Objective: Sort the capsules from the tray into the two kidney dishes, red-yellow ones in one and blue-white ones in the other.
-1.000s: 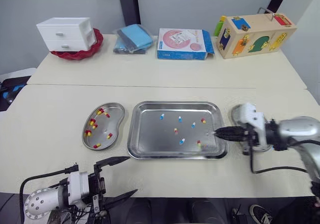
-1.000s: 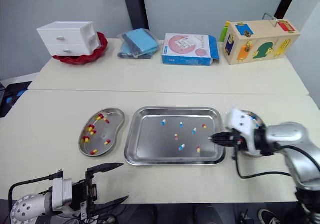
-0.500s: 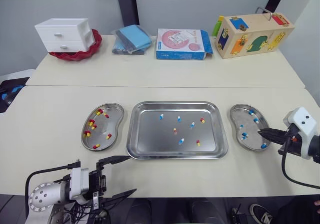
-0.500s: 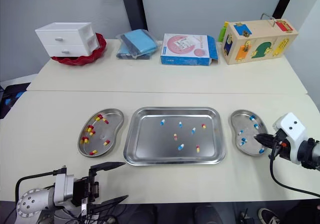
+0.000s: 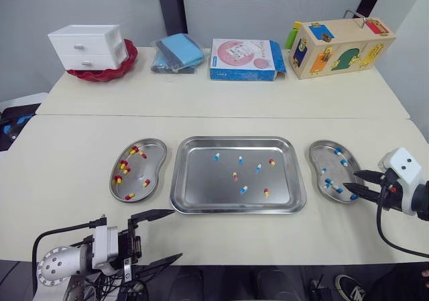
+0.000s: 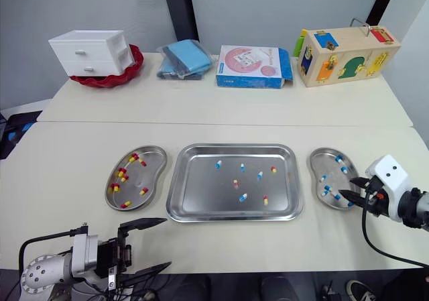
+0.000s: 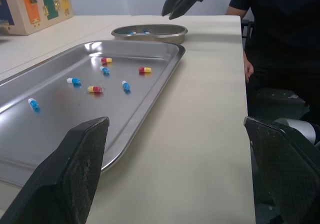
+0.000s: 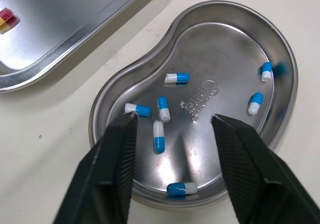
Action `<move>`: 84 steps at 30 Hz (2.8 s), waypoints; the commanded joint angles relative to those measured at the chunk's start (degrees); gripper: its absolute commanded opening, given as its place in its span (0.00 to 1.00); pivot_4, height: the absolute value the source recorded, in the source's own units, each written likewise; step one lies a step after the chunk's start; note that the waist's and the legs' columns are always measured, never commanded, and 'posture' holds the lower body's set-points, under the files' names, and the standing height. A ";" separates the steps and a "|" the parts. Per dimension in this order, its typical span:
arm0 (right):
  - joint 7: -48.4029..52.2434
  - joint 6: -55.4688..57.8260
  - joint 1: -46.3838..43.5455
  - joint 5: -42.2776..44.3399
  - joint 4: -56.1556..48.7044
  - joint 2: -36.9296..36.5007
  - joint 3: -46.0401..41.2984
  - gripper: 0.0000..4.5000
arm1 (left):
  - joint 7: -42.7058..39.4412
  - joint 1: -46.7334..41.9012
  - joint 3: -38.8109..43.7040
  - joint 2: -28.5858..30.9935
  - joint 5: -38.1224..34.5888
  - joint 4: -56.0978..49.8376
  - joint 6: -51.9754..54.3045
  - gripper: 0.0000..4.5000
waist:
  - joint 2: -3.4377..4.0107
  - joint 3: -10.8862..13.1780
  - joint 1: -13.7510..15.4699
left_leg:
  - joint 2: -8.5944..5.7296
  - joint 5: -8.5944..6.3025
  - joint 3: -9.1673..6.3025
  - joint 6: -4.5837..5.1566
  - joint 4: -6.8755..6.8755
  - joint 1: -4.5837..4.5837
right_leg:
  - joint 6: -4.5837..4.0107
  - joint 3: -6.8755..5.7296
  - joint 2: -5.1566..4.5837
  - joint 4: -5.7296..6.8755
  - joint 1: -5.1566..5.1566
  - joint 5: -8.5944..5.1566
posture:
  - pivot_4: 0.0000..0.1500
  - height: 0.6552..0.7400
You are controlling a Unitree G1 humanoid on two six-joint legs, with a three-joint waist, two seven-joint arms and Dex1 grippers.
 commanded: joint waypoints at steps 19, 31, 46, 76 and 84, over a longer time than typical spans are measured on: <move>23.71 -14.04 2.08 3.32 20.88 -16.60 -12.35 0.99 | 14.75 11.71 10.37 -1.53 1.16 -8.67 2.20 1.00 | -0.01 0.00 0.85 | -0.02 -0.02 -0.01 0.04 0.01 0.22 | 0.02 -0.03 -0.03 -0.27 0.37 0.01 | 1.00 1.00; 25.20 -24.84 0.72 -2.67 40.36 -20.32 -11.24 0.99 | 17.76 13.94 10.56 -2.94 2.43 -10.47 2.20 1.00 | 0.02 0.00 -0.11 | 0.00 -0.06 0.29 0.11 -0.06 0.74 | 0.07 0.29 -0.02 -0.48 0.77 0.02 | 1.00 1.00; 25.70 -16.14 -5.14 5.28 22.88 -18.21 -5.36 0.99 | 18.03 13.47 9.46 -3.69 3.07 -10.39 2.42 1.00 | 0.16 -0.05 -0.69 | 0.01 -0.08 0.40 0.13 -0.06 0.76 | 0.13 0.42 -0.02 -0.48 0.77 0.06 | 1.00 1.00; -7.86 1.10 -52.91 -10.74 23.82 33.46 49.10 0.73 | 22.31 17.76 10.34 -4.76 2.95 -14.02 4.50 1.00 | 0.04 -0.05 -0.87 | 0.11 -0.05 0.06 0.09 0.03 -0.09 | 0.04 -0.10 -0.02 0.15 -0.33 0.07 | 1.00 1.00; -10.98 -1.24 -53.62 -14.44 30.05 39.24 48.70 0.73 | 22.82 17.98 10.87 -4.90 2.97 -14.25 5.03 1.00 | 0.04 -0.05 -1.06 | 0.11 -0.05 0.05 0.09 0.02 -0.09 | 0.04 -0.12 -0.02 0.15 -0.33 0.07 | 1.00 1.00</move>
